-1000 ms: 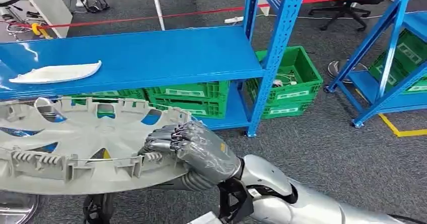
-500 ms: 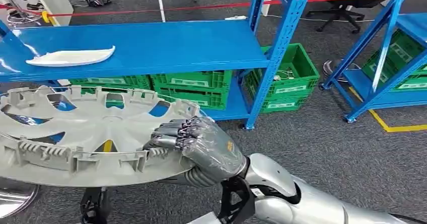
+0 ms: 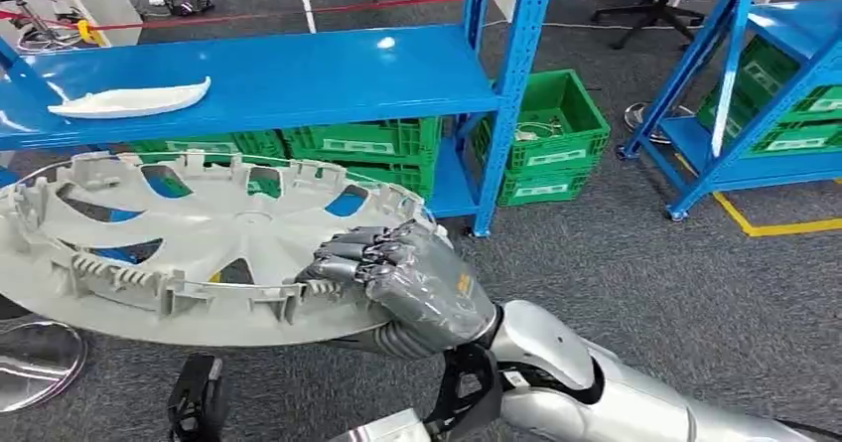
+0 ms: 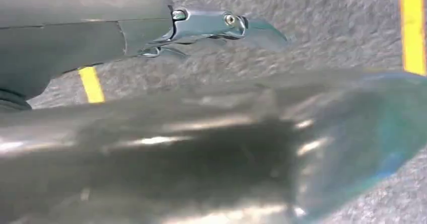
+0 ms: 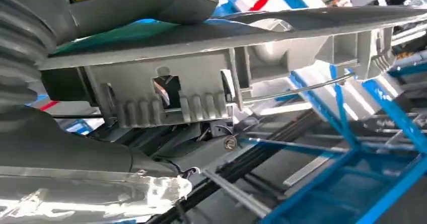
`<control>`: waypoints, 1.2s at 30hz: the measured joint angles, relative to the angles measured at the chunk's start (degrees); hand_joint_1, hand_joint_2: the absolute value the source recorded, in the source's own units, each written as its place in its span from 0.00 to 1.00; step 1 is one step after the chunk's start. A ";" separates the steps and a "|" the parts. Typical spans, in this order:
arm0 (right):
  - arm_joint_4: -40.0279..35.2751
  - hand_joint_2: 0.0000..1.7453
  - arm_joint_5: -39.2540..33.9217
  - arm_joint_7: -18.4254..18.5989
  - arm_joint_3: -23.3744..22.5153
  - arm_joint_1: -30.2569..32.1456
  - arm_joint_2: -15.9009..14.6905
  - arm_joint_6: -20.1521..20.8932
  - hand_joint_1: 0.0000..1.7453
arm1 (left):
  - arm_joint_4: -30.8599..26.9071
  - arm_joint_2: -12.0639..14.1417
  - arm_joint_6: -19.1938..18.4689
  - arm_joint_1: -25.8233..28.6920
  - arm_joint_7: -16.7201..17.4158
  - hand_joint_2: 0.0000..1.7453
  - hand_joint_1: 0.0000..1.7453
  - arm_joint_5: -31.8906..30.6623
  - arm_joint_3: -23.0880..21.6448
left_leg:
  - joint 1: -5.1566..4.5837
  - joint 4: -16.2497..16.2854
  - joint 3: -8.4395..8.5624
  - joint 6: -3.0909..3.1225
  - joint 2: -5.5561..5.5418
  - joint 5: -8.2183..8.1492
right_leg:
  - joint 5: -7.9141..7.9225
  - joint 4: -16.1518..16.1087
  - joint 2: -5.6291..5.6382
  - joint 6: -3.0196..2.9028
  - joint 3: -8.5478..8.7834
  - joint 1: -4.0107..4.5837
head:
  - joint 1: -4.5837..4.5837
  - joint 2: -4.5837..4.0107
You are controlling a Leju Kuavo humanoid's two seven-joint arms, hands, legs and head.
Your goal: Take the parts from the cabinet and place them on the table.
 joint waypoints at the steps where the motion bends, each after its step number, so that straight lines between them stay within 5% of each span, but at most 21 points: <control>1: 0.00 1.00 0.02 0.02 0.00 0.11 0.00 0.00 1.00 | 0.00 -0.02 -0.02 -0.02 0.04 0.00 0.00 0.00 -0.02 | -0.05 4.82 -1.20 -0.10 0.00 -3.29 | 0.74 0.06 0.02 -0.08 -0.94 0.08 | 0.05 0.00; 2: 0.00 1.00 0.30 0.30 -0.02 0.28 0.00 0.00 1.00 | -0.02 0.00 -0.02 0.00 0.07 0.00 0.00 0.00 -0.02 | -0.09 9.42 -2.20 -0.21 0.00 -5.26 | 1.55 0.11 0.02 -0.27 -1.92 0.22 | 0.02 0.00; 4: 0.09 1.00 2.41 1.71 -0.09 0.48 -0.11 0.20 1.00 | 0.00 0.15 0.15 0.08 0.13 0.00 0.00 -0.13 -0.02 | -0.17 12.68 -1.58 -0.27 0.00 -3.92 | 3.03 0.19 0.01 -0.20 -3.94 0.33 | 0.02 0.00; 6: 0.57 1.00 5.29 3.09 -0.44 0.95 -0.39 0.42 1.00 | 0.00 0.20 0.26 0.04 0.13 0.00 0.00 -0.13 0.00 | -0.20 8.05 2.85 -0.29 0.01 0.10 | 4.29 0.47 0.00 0.15 -5.80 0.28 | -0.02 0.00; 7: 0.90 1.00 5.49 3.26 -0.88 1.12 -0.53 0.61 1.00 | 0.00 0.22 0.04 0.02 0.11 0.00 0.00 0.09 0.09 | -0.13 3.76 6.30 -0.36 0.02 0.63 | 4.86 0.61 -0.03 0.44 -6.50 0.25 | 0.05 0.00; 8: 1.92 1.00 4.71 2.48 -1.37 0.16 -0.76 0.94 1.00 | 0.00 -0.02 0.37 -0.09 0.13 0.00 0.00 0.09 0.13 | -0.01 -1.41 10.83 -0.63 -0.01 -1.15 | 5.33 1.02 0.03 0.88 -7.30 0.66 | -0.08 0.00; 9: 3.06 1.00 3.65 1.50 -1.88 -1.31 -1.07 1.20 1.00 | 0.00 -0.22 0.68 -0.37 0.13 0.00 0.00 0.07 0.22 | -0.15 -5.53 12.68 0.20 -0.31 -2.69 | 5.78 1.45 -0.01 0.98 -7.93 0.79 | -0.15 0.00; 13: 6.41 1.00 2.56 -0.94 -4.85 -2.81 -1.99 1.70 1.00 | 0.02 -0.92 1.16 -0.32 0.57 0.00 0.00 0.00 0.26 | -0.26 -4.24 10.38 2.40 -0.16 -0.74 | 7.57 1.28 0.08 1.98 -8.66 0.23 | -0.09 0.00; 14: 6.78 1.00 2.91 -0.96 -5.49 -2.81 -2.32 1.70 1.00 | 0.02 -0.90 1.25 -0.26 0.66 0.00 0.00 0.00 0.31 | -0.35 -4.23 9.68 2.88 -0.09 -0.12 | 4.95 2.71 -0.04 2.48 -9.74 0.24 | 0.16 0.00; 16: 7.23 1.00 3.56 -0.44 -6.90 -2.73 -2.88 1.71 1.00 | 0.02 -0.79 1.40 -0.22 0.74 0.00 0.00 0.00 0.52 | -0.39 -4.23 7.90 3.27 -0.08 1.36 | -2.05 11.06 -0.02 3.20 -12.00 -0.07 | 0.28 0.00; 18: 7.56 1.00 4.04 -0.20 -7.80 -2.29 -3.32 1.68 1.00 | 0.04 -0.68 1.70 -0.01 0.83 0.00 0.00 0.00 0.70 | -0.41 -4.16 5.73 3.31 -0.08 2.95 | -5.77 19.57 -0.03 3.48 -13.58 -0.17 | 0.35 0.00; 20: 7.80 1.00 4.28 0.13 -8.48 -1.61 -3.69 1.66 1.00 | 0.04 -0.66 1.95 0.31 0.81 0.00 0.00 0.00 0.72 | -0.50 -4.15 3.88 3.21 0.01 4.37 | -3.09 19.42 -0.01 3.19 -11.17 -0.16 | 0.31 0.00; 22: 7.80 1.00 4.15 0.46 -9.27 -1.42 -3.91 1.75 1.00 | 0.04 -0.66 1.92 0.48 0.81 0.00 0.00 0.07 0.79 | -0.65 -4.23 2.30 3.02 -0.03 5.49 | -0.28 11.86 0.02 2.26 -4.64 0.03 | 0.31 0.00; 24: 7.67 1.00 4.15 0.70 -9.88 -1.41 -3.93 2.08 1.00 | 0.04 -0.76 1.95 0.55 0.63 0.00 0.00 0.09 0.94 | -0.76 -4.16 1.66 2.46 -0.02 6.48 | -4.52 1.18 -0.28 1.03 3.59 0.63 | 0.29 0.00; 25: 7.65 1.00 4.37 0.72 -10.14 -1.21 -4.02 2.10 1.00 | 0.04 -0.76 2.10 0.68 0.61 0.00 0.00 0.09 1.01 | -0.56 -4.44 1.80 2.05 0.06 7.01 | -4.25 1.42 -0.34 1.55 2.78 0.77 | 0.09 0.00; 28: 7.63 1.00 4.85 0.74 -10.60 -0.99 -4.22 2.19 1.00 | 0.04 -0.81 2.10 0.86 0.55 0.00 0.00 0.09 1.03 | -0.47 -5.13 1.72 0.79 0.05 8.28 | -2.87 0.53 -0.27 0.66 1.84 0.65 | 0.50 0.00; 30: 7.63 1.00 4.94 0.87 -10.71 -0.98 -4.22 2.27 1.00 | 0.04 -0.63 2.25 1.12 0.55 0.00 0.00 0.09 1.07 | -0.48 -1.74 0.38 0.48 -0.04 3.27 | -1.54 0.30 -0.33 -0.20 1.58 0.38 | 0.09 0.00; 32: 7.63 1.00 5.05 0.92 -10.71 -0.53 -4.24 2.27 1.00 | 0.04 -0.63 2.36 1.23 0.55 0.00 0.00 0.09 1.07 | -0.47 7.08 -2.49 0.13 -0.05 -2.38 | -0.57 0.40 -0.30 -0.22 0.46 0.46 | -0.06 0.00; 33: 7.67 1.00 5.22 0.92 -10.71 -0.24 -4.28 2.23 1.00 | 0.04 -0.55 2.47 1.31 0.55 0.00 0.00 0.09 1.07 | -0.49 11.10 -3.72 -0.01 -0.05 -3.58 | -0.21 0.49 -0.28 -0.20 -0.14 0.50 | -0.06 0.00; 35: 7.67 1.00 5.42 0.92 -10.73 0.31 -4.48 2.25 1.00 | 0.04 -0.35 2.64 1.54 0.48 0.00 0.00 0.11 1.07 | -0.53 11.51 -2.63 -0.11 -0.04 -2.38 | 0.28 0.71 -0.27 0.01 -1.02 0.51 | -0.06 0.00; 36: 7.67 1.00 5.49 0.94 -10.77 0.45 -4.66 2.25 1.00 | 0.04 -0.26 2.67 1.58 0.42 0.00 0.00 0.11 1.07 | -0.53 7.88 -0.04 -0.02 -0.03 -0.50 | 0.41 0.94 -0.25 0.14 -1.45 0.48 | -0.04 0.00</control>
